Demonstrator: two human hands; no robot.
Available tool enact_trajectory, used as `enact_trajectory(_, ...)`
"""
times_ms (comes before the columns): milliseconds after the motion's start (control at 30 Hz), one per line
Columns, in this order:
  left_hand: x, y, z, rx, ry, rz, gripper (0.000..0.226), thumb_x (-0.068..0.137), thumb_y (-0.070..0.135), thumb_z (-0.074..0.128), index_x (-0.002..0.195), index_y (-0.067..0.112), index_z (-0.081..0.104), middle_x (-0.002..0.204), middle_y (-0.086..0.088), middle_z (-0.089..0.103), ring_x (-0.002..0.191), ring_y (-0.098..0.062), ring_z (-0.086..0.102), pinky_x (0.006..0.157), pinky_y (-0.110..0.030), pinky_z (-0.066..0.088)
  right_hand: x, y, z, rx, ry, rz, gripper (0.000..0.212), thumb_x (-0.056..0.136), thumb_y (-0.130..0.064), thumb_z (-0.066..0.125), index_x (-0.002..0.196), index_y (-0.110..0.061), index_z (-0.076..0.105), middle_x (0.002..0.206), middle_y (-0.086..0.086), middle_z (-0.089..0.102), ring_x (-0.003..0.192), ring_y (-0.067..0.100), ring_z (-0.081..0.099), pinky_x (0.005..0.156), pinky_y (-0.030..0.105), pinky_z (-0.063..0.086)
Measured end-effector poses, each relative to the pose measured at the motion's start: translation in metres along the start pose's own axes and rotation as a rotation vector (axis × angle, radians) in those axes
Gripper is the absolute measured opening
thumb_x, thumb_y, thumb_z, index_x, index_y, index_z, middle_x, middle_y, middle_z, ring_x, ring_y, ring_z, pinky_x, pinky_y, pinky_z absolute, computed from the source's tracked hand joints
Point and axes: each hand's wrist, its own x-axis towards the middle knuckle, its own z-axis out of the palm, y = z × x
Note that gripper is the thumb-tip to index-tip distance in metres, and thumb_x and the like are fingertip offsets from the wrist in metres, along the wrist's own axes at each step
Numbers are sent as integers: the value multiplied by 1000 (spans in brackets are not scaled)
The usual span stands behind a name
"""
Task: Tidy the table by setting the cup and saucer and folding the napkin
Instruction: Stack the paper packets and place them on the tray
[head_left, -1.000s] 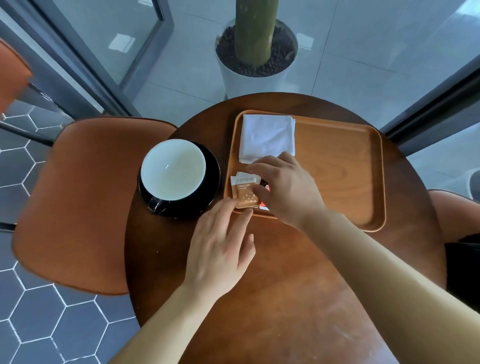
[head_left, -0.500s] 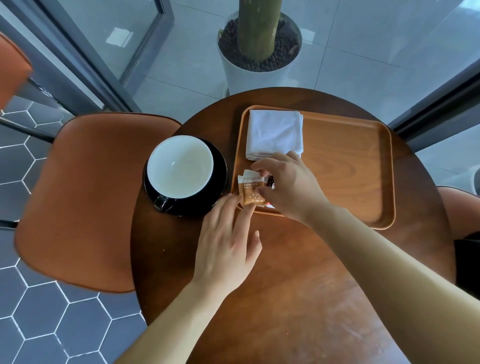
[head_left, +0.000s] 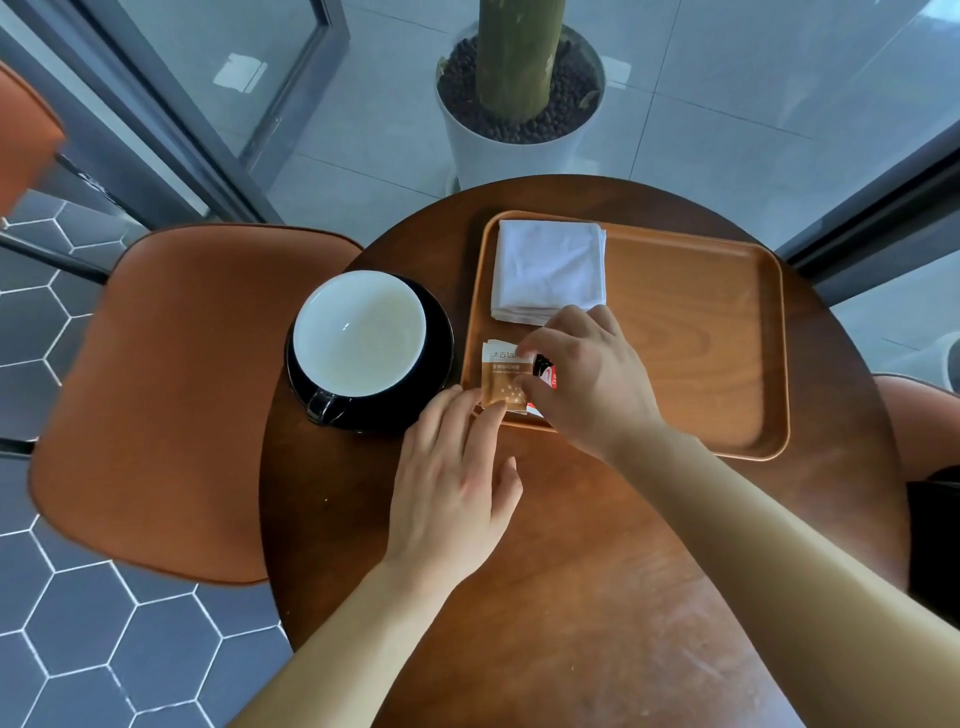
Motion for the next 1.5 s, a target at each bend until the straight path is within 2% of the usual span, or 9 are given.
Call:
enact_trajectory(200,0,-1,3,18,1,2,48,94,31,55,137,11,56,145,-13,53,140,-30,42,113,-46,40,-3,-1,0,-50,-12,-94,33,89,-35,69,120,-24,70,125,-7,64,111,26,49,90,40,45)
enact_trajectory(367,-3,-2,6,23,-6,-4,48,93,31,56,138,11,55,148,-13,51,143,-30,39,116,-45,36,-6,-2,5,-107,24,-63,28,87,-37,70,106,-18,74,118,1,63,112,28,50,89,40,45)
enact_trajectory(600,-1,2,3,48,-32,-24,51,94,34,55,140,11,54,148,-15,52,142,-31,39,116,-45,37,-9,-4,2,-41,26,-40,37,88,-35,70,121,-17,68,117,0,63,112,26,49,94,40,45)
enact_trajectory(667,-1,3,3,43,-34,-27,52,94,33,55,140,11,54,149,-15,51,142,-31,39,116,-45,37,-14,0,-2,19,104,6,36,88,-30,72,121,-14,69,114,3,65,107,29,51,90,38,45)
enact_trajectory(767,-1,2,2,43,-39,-23,51,92,33,58,139,12,56,150,-14,49,142,-31,40,113,-46,41,-29,13,-10,119,247,198,25,86,-23,74,109,-14,71,98,5,65,95,31,55,79,34,43)
enact_trajectory(867,0,2,2,79,-61,1,51,93,34,57,140,14,54,152,-11,46,141,-32,40,108,-48,44,-39,22,-9,157,181,357,20,86,-30,73,101,-17,71,89,1,64,90,27,59,75,36,47)
enact_trajectory(1033,5,7,0,194,-115,35,55,98,44,43,147,18,48,158,-8,40,140,-36,38,104,-48,44,-31,18,-3,94,89,384,23,84,-37,73,95,-17,68,86,2,60,88,26,55,68,30,34)
enact_trajectory(1300,11,10,-3,259,-162,32,57,100,50,37,146,19,49,158,-9,42,139,-37,38,99,-50,47,-18,17,-8,91,-7,344,26,88,-23,71,112,-14,72,102,5,58,101,29,56,76,28,38)
enact_trajectory(1500,11,10,-5,260,-179,33,56,100,49,38,146,20,49,158,-9,41,140,-37,38,99,-50,48,-12,14,-10,119,-19,294,31,90,-14,69,120,-11,70,111,10,57,103,32,57,84,37,49)
